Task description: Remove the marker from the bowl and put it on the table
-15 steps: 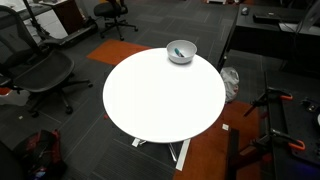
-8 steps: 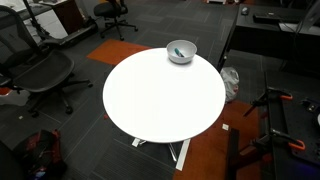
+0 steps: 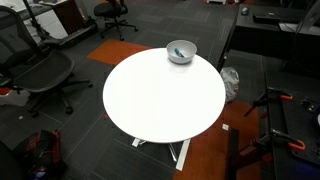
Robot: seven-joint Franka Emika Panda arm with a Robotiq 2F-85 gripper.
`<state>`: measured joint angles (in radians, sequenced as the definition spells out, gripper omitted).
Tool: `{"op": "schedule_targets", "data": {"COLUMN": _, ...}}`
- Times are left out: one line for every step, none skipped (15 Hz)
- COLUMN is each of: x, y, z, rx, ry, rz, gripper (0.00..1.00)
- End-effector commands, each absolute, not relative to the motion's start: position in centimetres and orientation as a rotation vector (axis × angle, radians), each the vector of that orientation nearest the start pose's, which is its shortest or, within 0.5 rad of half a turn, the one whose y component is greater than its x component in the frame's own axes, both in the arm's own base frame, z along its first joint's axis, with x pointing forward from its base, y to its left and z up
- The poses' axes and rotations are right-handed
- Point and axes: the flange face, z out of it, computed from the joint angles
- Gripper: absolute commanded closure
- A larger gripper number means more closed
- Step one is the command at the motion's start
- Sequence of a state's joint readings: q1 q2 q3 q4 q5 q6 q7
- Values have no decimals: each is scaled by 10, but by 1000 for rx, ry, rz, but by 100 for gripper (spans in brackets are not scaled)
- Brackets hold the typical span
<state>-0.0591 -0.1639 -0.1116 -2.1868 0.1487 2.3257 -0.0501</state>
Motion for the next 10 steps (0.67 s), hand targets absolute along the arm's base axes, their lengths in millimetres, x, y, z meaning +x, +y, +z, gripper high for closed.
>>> {"op": "schedule_targets", "data": {"x": 547, "y": -123, "z": 463, "rx": -2989, "ry": 482, "rz": -457, "gripper": 0}}
{"op": "schedule_targets", "data": {"x": 552, "y": -131, "z": 454, "rx": -2982, "ry": 511, "rz": -436, "gripper": 0}}
{"op": "schedule_targets", "data": {"x": 555, "y": -140, "z": 445, "rx": -2981, "ry": 543, "rz": -415, "gripper": 0}}
{"op": "schedule_targets", "data": {"x": 559, "y": -149, "z": 435, "rx": -2974, "ry": 575, "rz": -397, "gripper": 0}}
{"op": "schedule_targets", "data": {"x": 562, "y": -156, "z": 427, "rx": -2969, "ry": 601, "rz": -382, "gripper": 0}}
{"op": "schedule_targets", "data": {"x": 564, "y": -163, "z": 418, "rx": -2964, "ry": 629, "rz": -372, "gripper": 0}}
{"op": "schedule_targets", "data": {"x": 566, "y": -168, "z": 411, "rx": -2958, "ry": 652, "rz": -362, "gripper": 0}}
{"op": "schedule_targets", "data": {"x": 568, "y": -174, "z": 404, "rx": -2952, "ry": 683, "rz": -362, "gripper": 0}}
{"op": "schedule_targets", "data": {"x": 569, "y": -178, "z": 395, "rx": -2944, "ry": 710, "rz": -362, "gripper": 0}}
{"op": "schedule_targets", "data": {"x": 571, "y": -181, "z": 388, "rx": -2939, "ry": 728, "rz": -365, "gripper": 0}}
